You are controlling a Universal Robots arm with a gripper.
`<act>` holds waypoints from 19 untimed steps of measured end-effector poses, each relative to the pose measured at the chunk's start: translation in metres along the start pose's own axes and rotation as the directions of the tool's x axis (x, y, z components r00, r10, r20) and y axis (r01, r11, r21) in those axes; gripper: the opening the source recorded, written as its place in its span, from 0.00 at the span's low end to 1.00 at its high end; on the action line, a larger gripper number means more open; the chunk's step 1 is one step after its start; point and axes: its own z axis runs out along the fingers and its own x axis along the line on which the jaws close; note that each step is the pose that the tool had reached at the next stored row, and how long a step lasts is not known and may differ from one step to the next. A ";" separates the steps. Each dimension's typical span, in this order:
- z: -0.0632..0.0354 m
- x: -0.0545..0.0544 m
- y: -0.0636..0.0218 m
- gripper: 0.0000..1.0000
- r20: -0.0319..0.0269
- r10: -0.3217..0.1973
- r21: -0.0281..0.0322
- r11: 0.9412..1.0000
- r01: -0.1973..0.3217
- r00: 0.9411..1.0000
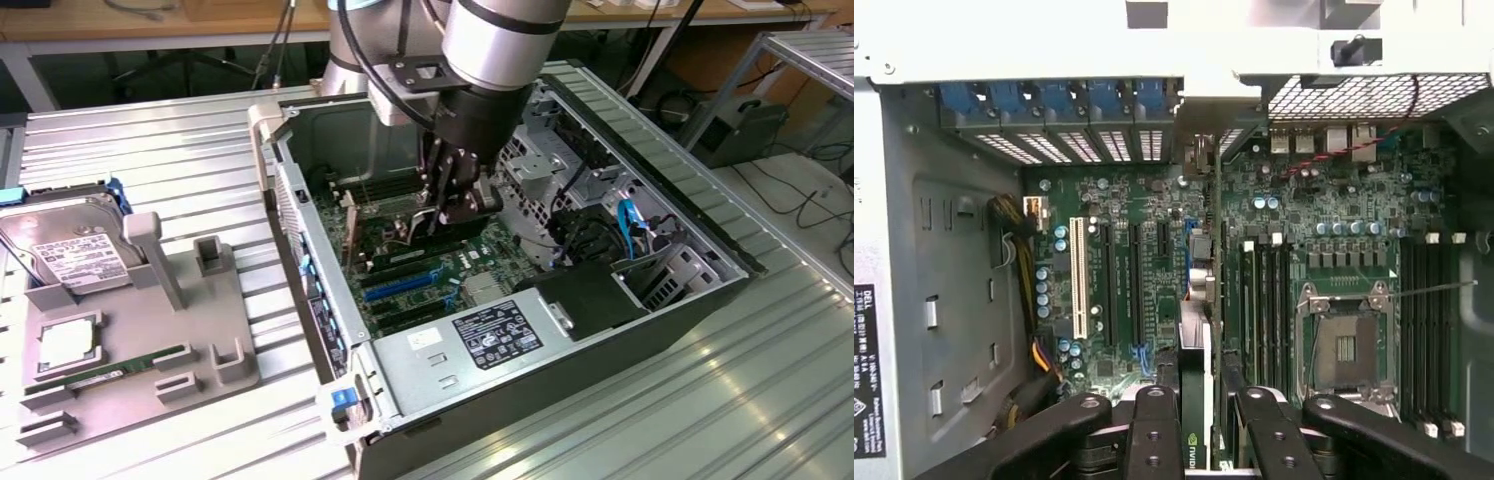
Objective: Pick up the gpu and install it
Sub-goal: 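Insert the gpu into the slot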
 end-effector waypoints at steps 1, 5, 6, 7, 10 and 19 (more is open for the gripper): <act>0.0017 0.000 0.0001 0.26 0.000 0.000 0.000 1.000 0.000 1.000; 0.0141 0.001 0.0016 0.26 0.000 0.000 0.000 1.000 0.000 1.000; 0.0160 0.001 0.0021 0.26 0.000 0.000 0.000 1.000 0.000 1.000; 0.0178 0.001 0.0025 0.26 0.000 0.000 0.000 1.000 0.000 1.000; 0.0235 0.001 0.0037 0.26 0.000 0.000 0.000 1.000 0.000 1.000; 0.0408 0.002 0.0067 0.26 0.000 -0.001 0.001 1.000 0.001 1.000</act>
